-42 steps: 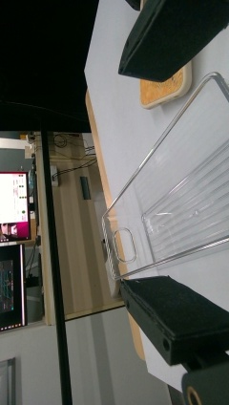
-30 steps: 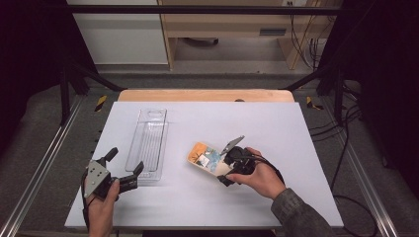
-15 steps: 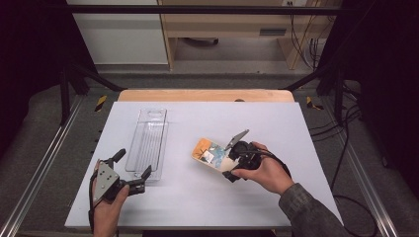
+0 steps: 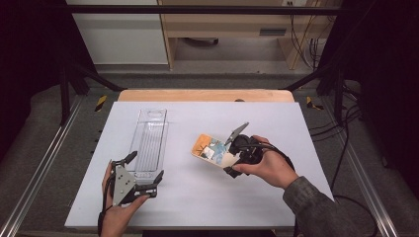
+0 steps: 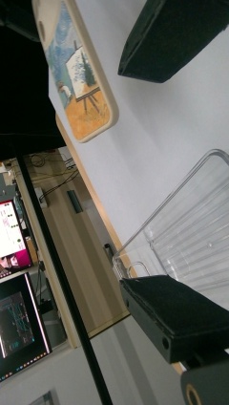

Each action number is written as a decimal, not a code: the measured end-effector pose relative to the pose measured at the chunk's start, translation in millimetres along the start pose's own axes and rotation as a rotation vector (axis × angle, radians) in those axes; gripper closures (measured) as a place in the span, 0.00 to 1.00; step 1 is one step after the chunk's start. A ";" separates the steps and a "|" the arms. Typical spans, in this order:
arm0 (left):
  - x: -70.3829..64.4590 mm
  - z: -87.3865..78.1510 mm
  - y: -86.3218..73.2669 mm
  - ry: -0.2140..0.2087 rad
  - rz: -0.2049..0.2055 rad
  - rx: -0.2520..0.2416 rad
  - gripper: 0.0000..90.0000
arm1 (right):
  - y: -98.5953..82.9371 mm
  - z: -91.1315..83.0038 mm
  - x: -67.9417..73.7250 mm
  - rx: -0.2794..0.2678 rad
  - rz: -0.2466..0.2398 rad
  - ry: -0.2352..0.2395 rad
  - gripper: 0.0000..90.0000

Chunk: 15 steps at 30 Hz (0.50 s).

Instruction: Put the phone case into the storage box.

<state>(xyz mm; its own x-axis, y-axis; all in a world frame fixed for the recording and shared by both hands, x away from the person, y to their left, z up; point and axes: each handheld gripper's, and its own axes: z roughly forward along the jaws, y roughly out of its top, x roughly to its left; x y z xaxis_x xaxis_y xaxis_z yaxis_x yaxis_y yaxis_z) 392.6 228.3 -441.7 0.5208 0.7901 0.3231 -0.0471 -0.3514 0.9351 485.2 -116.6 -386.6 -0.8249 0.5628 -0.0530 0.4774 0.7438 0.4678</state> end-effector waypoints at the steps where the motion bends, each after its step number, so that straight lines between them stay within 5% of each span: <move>1: -1.6 0.7 0.6 -0.001 0.008 0.002 0.02 | 0.6 -1.4 -0.5 -0.001 -0.004 -0.001 0.14; 15: -27.0 23.9 19.7 -0.047 0.190 0.020 0.03 | 8.4 -10.8 -1.8 0.021 -0.001 0.016 0.14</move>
<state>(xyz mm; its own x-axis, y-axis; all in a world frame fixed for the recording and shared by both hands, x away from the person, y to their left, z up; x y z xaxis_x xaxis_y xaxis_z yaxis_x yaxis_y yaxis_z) 398.0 188.0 -435.5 0.5436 0.6846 0.4855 -0.1314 -0.5019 0.8549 487.4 -115.2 -373.0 -0.8303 0.5559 -0.0393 0.4823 0.7521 0.4492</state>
